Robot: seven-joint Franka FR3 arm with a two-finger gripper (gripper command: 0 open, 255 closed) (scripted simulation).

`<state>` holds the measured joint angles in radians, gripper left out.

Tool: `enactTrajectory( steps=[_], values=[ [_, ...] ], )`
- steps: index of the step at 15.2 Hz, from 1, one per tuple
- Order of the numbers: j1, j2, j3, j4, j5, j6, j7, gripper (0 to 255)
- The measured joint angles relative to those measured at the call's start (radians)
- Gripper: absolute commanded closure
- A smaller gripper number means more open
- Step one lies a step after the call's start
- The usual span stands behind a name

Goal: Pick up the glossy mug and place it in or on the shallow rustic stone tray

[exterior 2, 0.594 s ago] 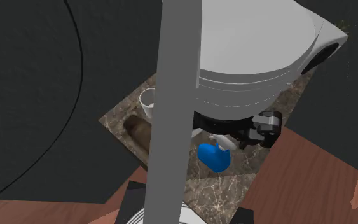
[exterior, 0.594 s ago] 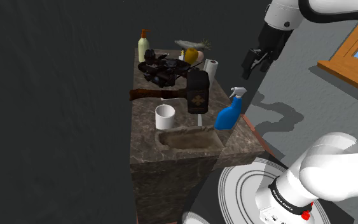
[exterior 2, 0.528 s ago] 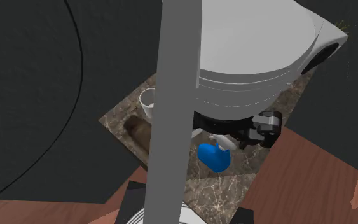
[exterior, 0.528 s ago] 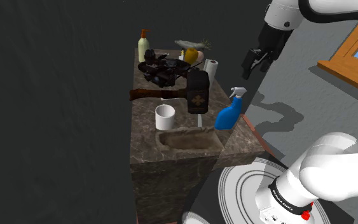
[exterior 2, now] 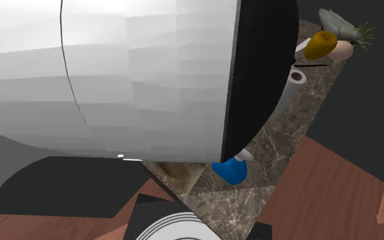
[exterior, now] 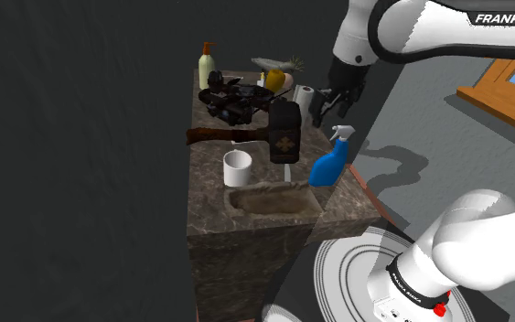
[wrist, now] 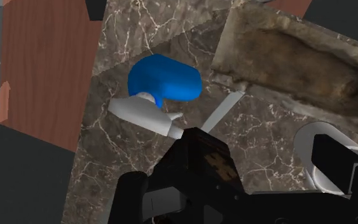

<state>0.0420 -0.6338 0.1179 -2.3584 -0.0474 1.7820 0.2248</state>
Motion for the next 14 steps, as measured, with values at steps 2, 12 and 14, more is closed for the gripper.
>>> enactTrajectory(
  steps=[2, 12, 14],
  values=[
    [0.011, 0.059, 0.029, 0.010, 0.013, 0.044, 0.031, 0],
    [0.040, 0.377, 0.138, 0.104, 0.018, 0.246, 0.154, 0],
    [0.048, 0.446, 0.161, 0.133, 0.008, 0.280, 0.187, 0]
  ],
)
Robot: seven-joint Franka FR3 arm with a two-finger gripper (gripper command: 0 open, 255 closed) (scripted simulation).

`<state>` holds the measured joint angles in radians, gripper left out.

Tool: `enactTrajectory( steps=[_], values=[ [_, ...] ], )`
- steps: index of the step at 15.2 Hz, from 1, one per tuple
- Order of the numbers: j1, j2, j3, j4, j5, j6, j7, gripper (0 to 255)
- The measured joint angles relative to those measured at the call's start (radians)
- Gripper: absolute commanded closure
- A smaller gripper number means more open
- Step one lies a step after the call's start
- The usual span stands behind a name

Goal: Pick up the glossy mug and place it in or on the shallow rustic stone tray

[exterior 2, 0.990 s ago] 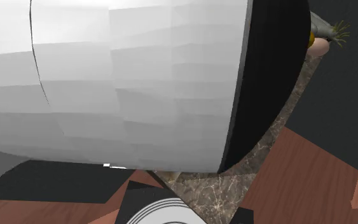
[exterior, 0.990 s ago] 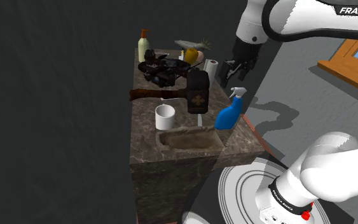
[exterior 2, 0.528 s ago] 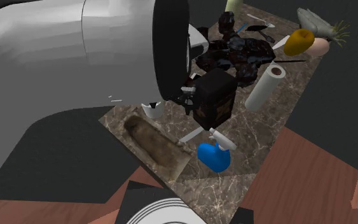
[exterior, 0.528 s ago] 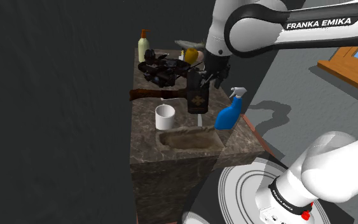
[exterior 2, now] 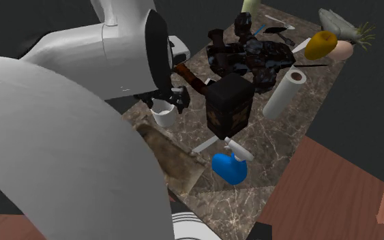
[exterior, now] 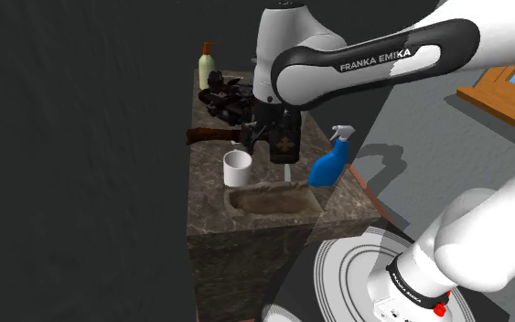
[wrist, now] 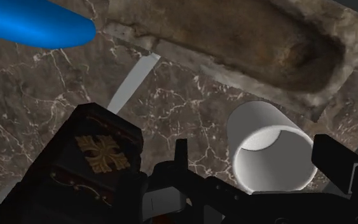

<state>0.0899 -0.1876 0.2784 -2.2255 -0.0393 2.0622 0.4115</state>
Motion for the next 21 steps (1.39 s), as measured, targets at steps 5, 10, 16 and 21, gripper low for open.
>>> enactTrajectory(
  steps=[5, 10, 16, 21],
  values=[
    [0.018, 0.182, 0.038, 0.111, -0.044, 0.054, 0.069, 0],
    [0.048, 0.331, 0.058, 0.212, -0.091, 0.087, 0.130, 0],
    [0.050, 0.372, 0.053, 0.179, -0.113, 0.158, 0.146, 0],
    [0.050, 0.387, 0.051, 0.175, -0.120, 0.175, 0.149, 0]
  ],
)
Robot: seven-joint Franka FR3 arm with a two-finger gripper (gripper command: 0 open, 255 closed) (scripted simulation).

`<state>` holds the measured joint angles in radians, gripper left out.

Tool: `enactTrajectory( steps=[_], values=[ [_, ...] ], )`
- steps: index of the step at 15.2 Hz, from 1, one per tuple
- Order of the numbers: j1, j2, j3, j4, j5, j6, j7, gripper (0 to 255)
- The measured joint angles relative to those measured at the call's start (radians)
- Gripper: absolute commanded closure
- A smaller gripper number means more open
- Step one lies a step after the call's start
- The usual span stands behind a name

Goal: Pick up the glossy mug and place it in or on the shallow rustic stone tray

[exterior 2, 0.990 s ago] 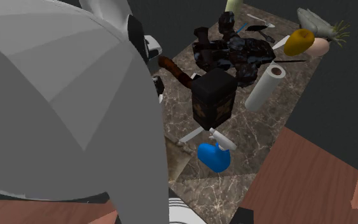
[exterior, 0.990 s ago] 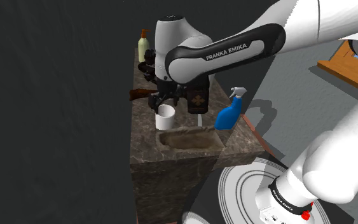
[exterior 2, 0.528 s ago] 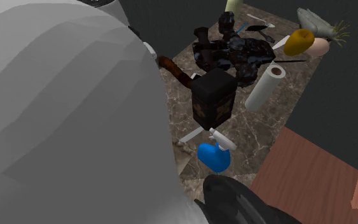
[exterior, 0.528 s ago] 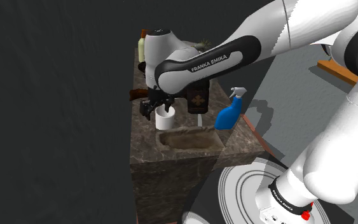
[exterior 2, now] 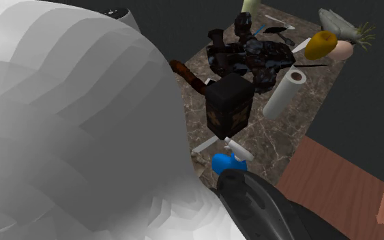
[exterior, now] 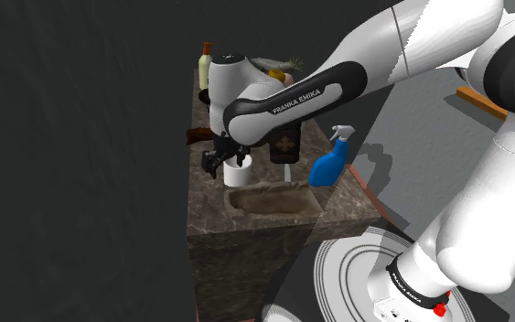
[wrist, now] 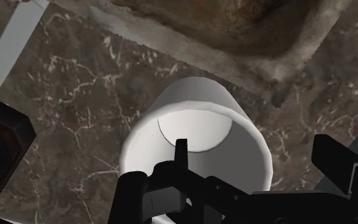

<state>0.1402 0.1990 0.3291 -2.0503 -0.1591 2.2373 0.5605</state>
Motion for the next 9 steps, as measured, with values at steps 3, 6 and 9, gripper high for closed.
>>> enactTrajectory(
  steps=[3, 6, 9],
  values=[
    [0.000, 0.000, 0.000, 0.000, 0.000, 0.001, 0.000, 255],
    [0.000, 0.000, 0.000, -0.001, 0.000, 0.001, 0.000, 255],
    [0.000, 0.001, 0.000, -0.001, 0.000, 0.001, 0.000, 255]
  ],
)
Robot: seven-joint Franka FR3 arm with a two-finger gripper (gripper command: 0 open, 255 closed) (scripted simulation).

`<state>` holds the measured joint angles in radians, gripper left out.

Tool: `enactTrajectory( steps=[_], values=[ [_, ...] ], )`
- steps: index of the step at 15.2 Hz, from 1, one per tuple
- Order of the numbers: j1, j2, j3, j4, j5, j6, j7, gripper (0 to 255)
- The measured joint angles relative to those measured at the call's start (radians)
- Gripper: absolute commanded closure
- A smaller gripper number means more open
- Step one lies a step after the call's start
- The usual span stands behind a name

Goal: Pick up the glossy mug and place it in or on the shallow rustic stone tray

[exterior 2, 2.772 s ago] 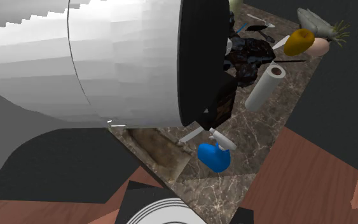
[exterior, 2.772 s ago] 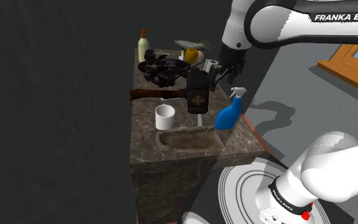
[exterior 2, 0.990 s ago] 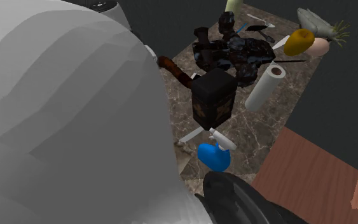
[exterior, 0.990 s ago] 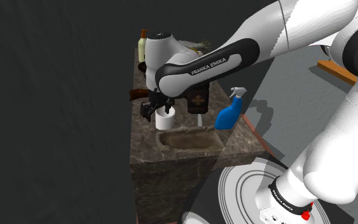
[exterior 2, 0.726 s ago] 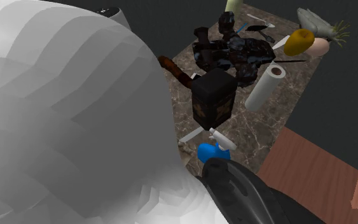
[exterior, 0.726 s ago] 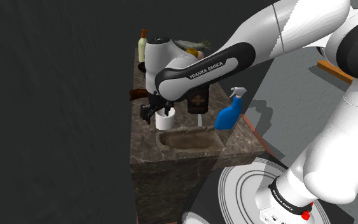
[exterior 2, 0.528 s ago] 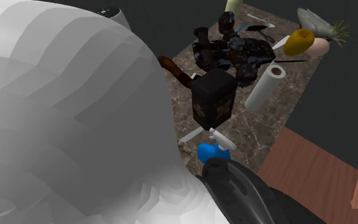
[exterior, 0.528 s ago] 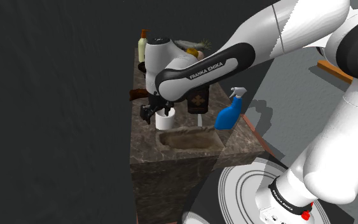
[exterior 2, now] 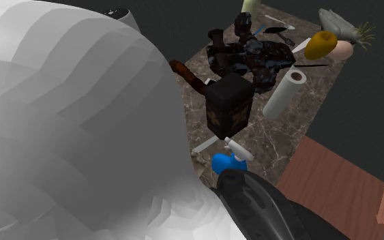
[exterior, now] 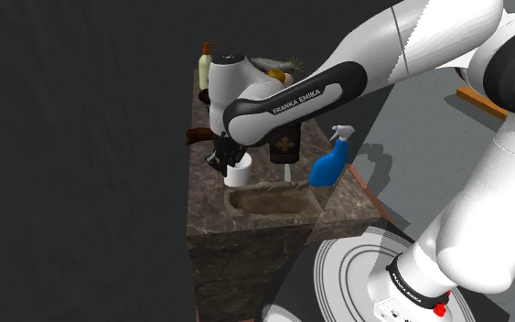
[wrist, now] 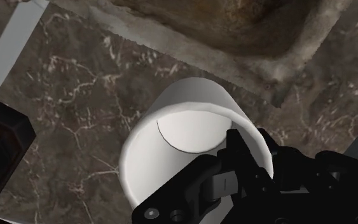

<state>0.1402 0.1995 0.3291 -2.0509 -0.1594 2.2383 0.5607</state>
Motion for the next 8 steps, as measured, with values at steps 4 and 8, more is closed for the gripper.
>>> enactTrajectory(
  steps=[4, 8],
  values=[
    [0.000, 0.000, 0.000, 0.000, 0.000, 0.000, 0.000, 255],
    [-0.002, -0.022, 0.003, 0.016, 0.013, -0.036, -0.010, 255]
  ],
)
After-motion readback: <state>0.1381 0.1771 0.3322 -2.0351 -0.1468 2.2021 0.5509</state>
